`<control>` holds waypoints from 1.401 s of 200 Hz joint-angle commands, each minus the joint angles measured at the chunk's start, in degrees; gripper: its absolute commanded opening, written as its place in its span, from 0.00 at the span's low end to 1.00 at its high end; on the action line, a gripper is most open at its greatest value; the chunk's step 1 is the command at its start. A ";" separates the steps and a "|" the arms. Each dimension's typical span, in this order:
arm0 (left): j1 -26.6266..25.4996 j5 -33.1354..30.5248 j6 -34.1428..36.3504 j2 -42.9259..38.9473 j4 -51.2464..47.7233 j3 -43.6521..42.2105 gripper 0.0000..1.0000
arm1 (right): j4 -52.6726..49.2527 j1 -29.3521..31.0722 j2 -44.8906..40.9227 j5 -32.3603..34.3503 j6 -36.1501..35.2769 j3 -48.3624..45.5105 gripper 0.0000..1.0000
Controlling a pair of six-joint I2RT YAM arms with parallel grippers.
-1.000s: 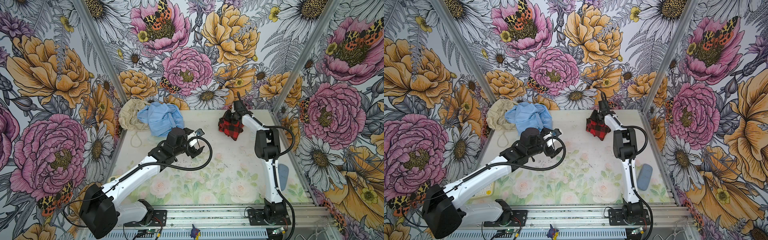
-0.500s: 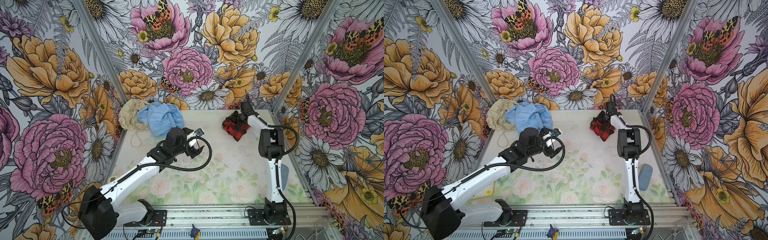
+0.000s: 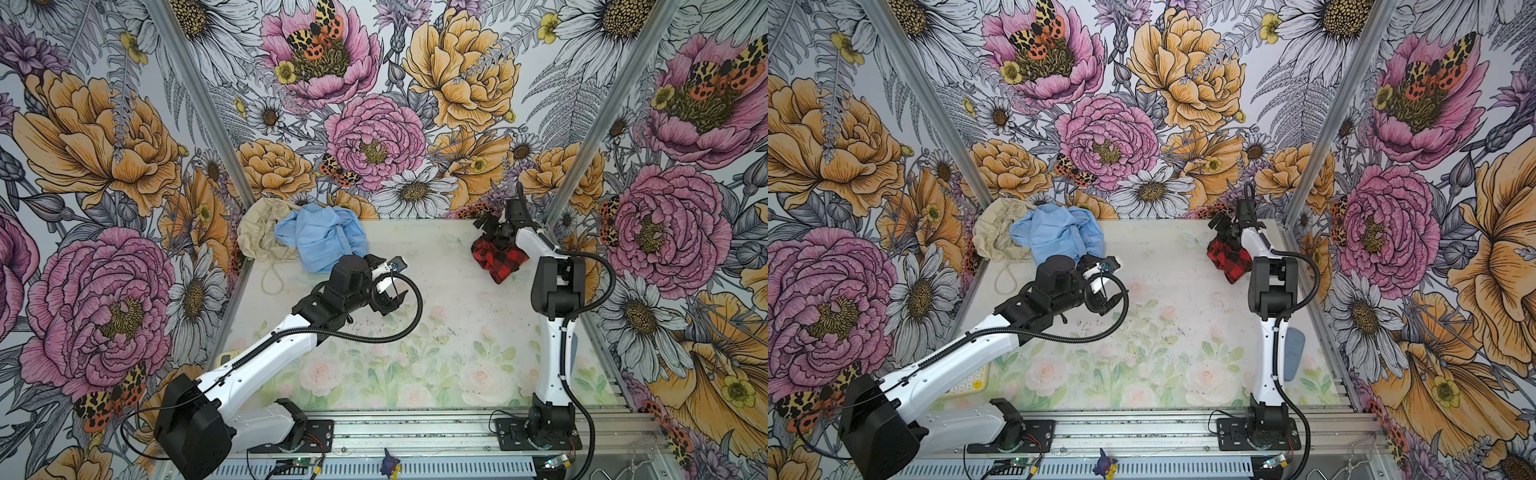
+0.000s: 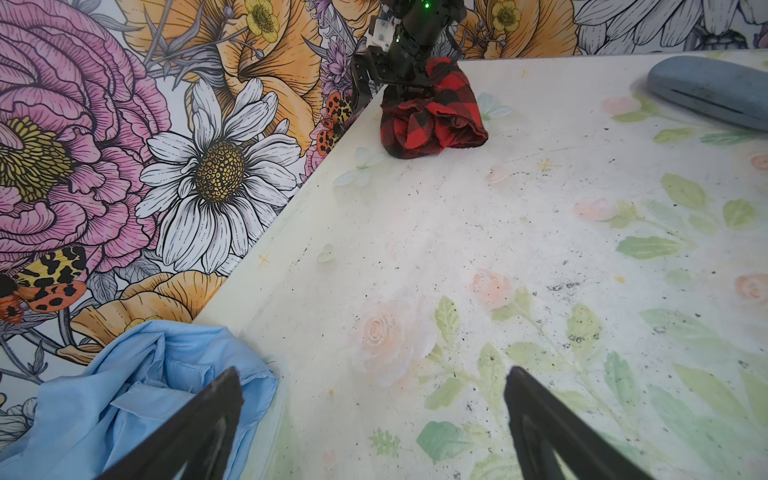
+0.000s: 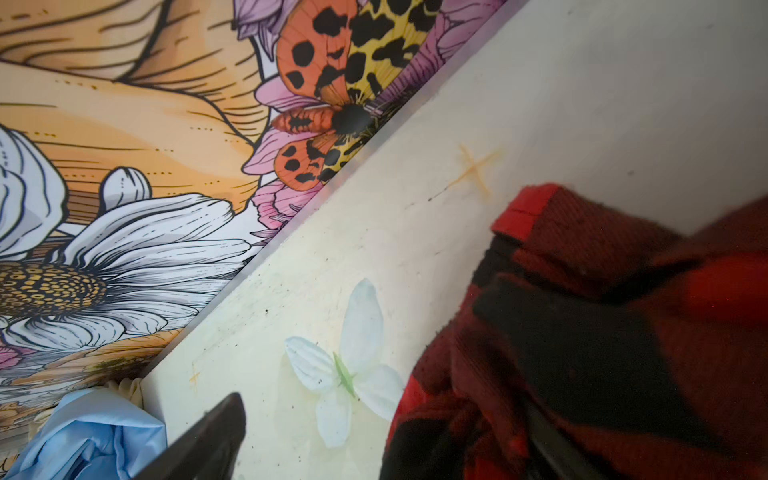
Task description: Pick out a specific cloth from the pile
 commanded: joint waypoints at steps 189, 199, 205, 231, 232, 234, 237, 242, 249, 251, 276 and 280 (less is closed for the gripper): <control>19.34 -2.67 -18.82 -2.89 13.55 -2.17 0.99 | 18.60 2.86 -57.30 14.66 -18.72 -50.54 1.00; 21.85 -7.41 -20.97 -1.69 13.70 -1.92 0.99 | 23.06 2.14 -63.53 17.85 -18.97 -57.78 0.99; 23.06 -10.31 -21.60 -0.67 13.73 -1.82 0.99 | 26.03 1.76 -67.10 19.51 -19.69 -62.57 0.99; 25.67 -22.98 -22.60 4.52 10.81 -0.50 0.99 | 33.64 1.24 -79.80 28.45 -23.98 -80.77 1.00; 25.66 -23.49 -22.60 4.74 10.76 -0.45 0.99 | 34.04 1.27 -80.22 28.71 -24.28 -81.56 1.00; 25.72 -24.69 -22.77 5.02 10.64 -0.42 0.99 | 35.07 1.28 -81.03 29.02 -24.92 -82.90 1.00; 25.74 -25.98 -22.83 5.45 10.36 -0.40 0.99 | 36.64 1.26 -82.01 29.55 -25.66 -85.00 0.99; 25.74 -27.41 -22.99 5.79 9.92 -0.45 0.99 | 39.60 1.26 -83.60 30.28 -26.90 -88.25 0.99; 25.74 -28.84 -24.49 5.58 8.99 -0.61 0.99 | 44.05 1.12 -85.37 30.61 -28.64 -92.93 1.00; 25.74 -29.32 -25.22 5.41 8.81 -0.85 0.99 | 45.10 1.12 -85.74 30.77 -28.97 -94.22 0.99; 25.96 -32.64 -31.25 0.98 23.73 -14.65 0.99 | 49.31 0.04 -82.34 32.04 -30.20 -99.87 1.00; 25.85 -33.39 -30.64 0.73 28.98 -17.84 0.99 | 49.92 -0.32 -80.87 31.24 -30.22 -99.85 0.99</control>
